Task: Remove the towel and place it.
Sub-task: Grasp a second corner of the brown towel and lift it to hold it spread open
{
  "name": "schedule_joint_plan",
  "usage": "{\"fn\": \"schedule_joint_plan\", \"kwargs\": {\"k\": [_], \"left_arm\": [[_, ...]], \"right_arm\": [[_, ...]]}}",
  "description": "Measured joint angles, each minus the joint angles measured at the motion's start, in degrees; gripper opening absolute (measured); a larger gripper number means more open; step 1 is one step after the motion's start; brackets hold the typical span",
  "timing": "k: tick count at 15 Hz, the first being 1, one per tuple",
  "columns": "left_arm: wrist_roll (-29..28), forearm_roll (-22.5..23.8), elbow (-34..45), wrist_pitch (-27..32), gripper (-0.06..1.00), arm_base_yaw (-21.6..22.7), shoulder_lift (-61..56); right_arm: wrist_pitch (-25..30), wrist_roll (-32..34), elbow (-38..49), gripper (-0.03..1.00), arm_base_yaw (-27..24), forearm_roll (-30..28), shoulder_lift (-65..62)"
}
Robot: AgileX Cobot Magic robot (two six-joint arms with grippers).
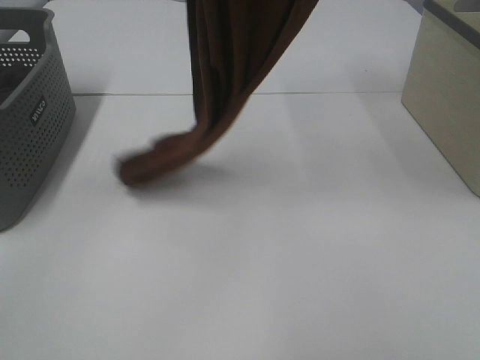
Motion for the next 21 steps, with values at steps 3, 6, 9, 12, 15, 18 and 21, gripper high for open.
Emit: {"fn": "schedule_joint_plan", "kwargs": {"k": [3,6,9,12,15,18,21], "left_arm": [[0.0,0.63,0.0,-10.49,0.0,5.67,3.04],[0.0,0.69,0.0,-19.82,0.0,8.08,5.61],[0.0,1.83,0.0,-31.23,0.0,9.22,8.71],[0.0,2.86,0.0,-41.25,0.0,11.29,11.69],[0.0,3.15,0.0,-43.89,0.0,13.98,13.06],[0.0,3.09,0.0,-49.73,0.0,17.36,15.36],[0.0,3.04,-0.63,-56.72,0.0,19.54,19.6]], "right_arm": [[0.11,0.0,-12.95,0.01,0.0,-3.67,7.62],[-2.12,-2.81,-19.14,0.01,0.0,-8.48,12.89],[-11.0,-7.33,-19.77,0.01,0.0,-17.07,14.67],[-24.52,-10.14,-19.94,0.01,0.0,-22.86,14.84],[-32.09,-10.6,-19.94,0.01,0.0,-21.72,15.53],[-36.55,-11.0,-19.94,0.01,0.0,-17.59,18.05],[-40.11,-11.06,-19.94,0.01,0.0,-16.9,20.74]]}}
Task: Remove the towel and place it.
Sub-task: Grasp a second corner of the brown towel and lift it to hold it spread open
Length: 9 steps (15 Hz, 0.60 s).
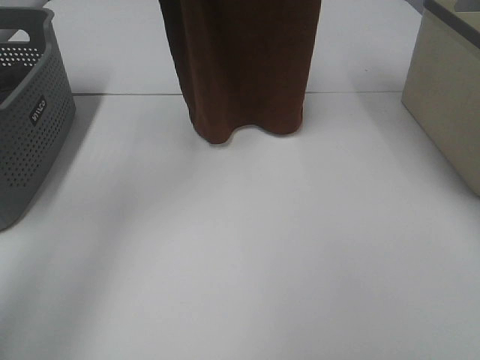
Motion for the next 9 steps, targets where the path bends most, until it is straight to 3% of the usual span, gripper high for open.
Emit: {"fn": "schedule_joint_plan", "kwargs": {"k": [2,3,6,9], "left_arm": [[0.0,-0.23,-2.69,-0.86,0.0,0.4,2.98],[0.0,-0.34,-9.74,-1.15,0.0,0.57,8.59],[-0.17,-0.34,-22.4,-1.26,0.0,1.03,17.13],[-5.1,-0.34,-39.36,0.92,0.0,2.23,27.56]], "right_arm": [[-3.67,-0.06,0.0,0.01,0.0,0.0,1.89],[-9.11,-0.06,0.0,0.01,0.0,0.0,4.24],[-16.21,0.29,0.0,0.01,0.0,0.0,7.22],[-25.61,0.63,0.0,0.01,0.0,1.26,9.8]]}}
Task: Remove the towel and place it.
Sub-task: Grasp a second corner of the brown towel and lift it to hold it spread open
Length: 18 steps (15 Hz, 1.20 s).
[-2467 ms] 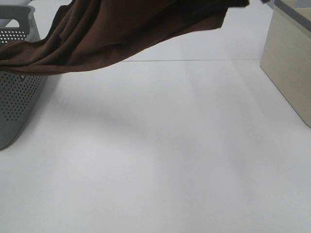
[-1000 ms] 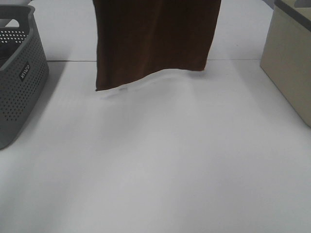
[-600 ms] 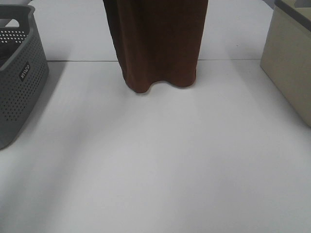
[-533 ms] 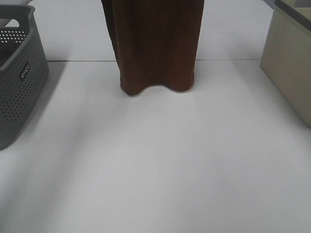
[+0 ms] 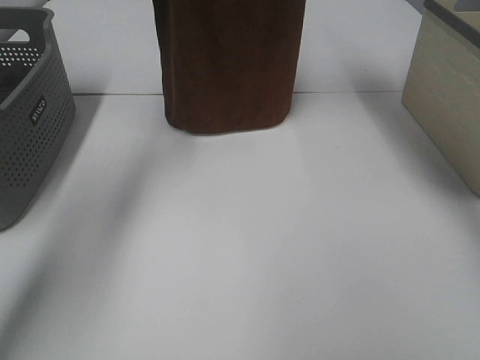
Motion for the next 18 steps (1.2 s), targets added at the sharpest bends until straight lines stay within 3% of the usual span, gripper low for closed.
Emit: {"fn": "schedule_joint_plan", "kwargs": {"k": [2,5,8,10,13,14,15,18], "left_arm": [[-2.86,0.0,-8.19,1.26,0.0,0.57,4.76],[-3.78,0.06,-10.43,2.75,0.0,0.97,5.73],[-5.56,2.01,-10.54,7.33,0.0,1.03,5.73],[-9.68,3.32,-9.85,12.15,0.0,1.03,5.73],[-16.62,3.38,-9.74,28.99,0.0,-0.06,5.67],[-16.73,2.12,-9.74,36.84,0.0,-1.03,5.16],[-16.56,0.92,-9.63,40.62,0.0,-1.6,4.76],[-8.82,-13.29,-9.34,68.47,0.0,-3.61,0.46]], "right_arm": [[-3.67,0.06,0.0,0.01,0.0,0.23,0.92],[-4.58,0.34,0.0,0.01,0.0,0.23,1.66],[-1.43,0.69,0.0,0.01,0.0,0.69,1.95],[4.35,0.97,0.0,0.01,0.0,1.6,1.95],[18.45,5.21,0.0,0.01,0.0,1.89,1.78],[23.89,6.88,0.0,0.01,0.0,1.89,1.2],[26.64,7.85,0.0,0.01,0.0,1.89,0.69],[41.94,12.61,0.0,0.01,0.0,1.89,-3.55]]}}
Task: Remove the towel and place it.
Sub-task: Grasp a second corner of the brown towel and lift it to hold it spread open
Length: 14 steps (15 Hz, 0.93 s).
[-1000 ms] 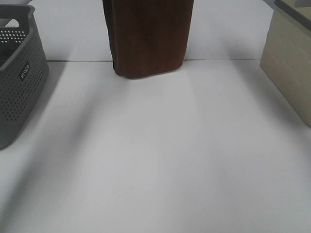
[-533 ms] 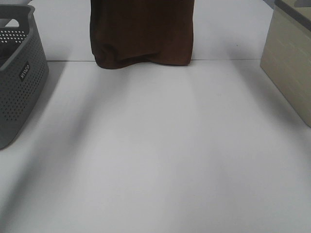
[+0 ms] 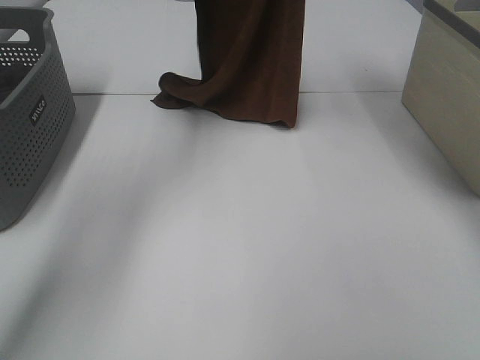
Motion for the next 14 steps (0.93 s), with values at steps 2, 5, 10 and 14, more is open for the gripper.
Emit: {"fn": "schedule_joint_plan", "kwargs": {"k": [2,5,10,14], "left_arm": [[1.26,-4.98,0.0,15.76,0.0,-0.06,-4.3],[-2.46,-5.96,0.0,24.87,0.0,-0.29,-8.88],[-5.1,-5.96,1.2,25.38,0.0,-0.46,-15.36],[-6.65,-3.61,23.09,25.44,0.0,-0.97,-29.39]], "right_arm": [[11.69,2.86,0.0,0.01,0.0,0.11,-3.09],[19.65,4.76,0.0,0.01,0.0,2.23,-5.67],[27.44,4.87,0.0,0.01,0.11,5.61,-8.65],[28.82,6.3,0.0,0.01,0.46,6.19,-10.08]]}}
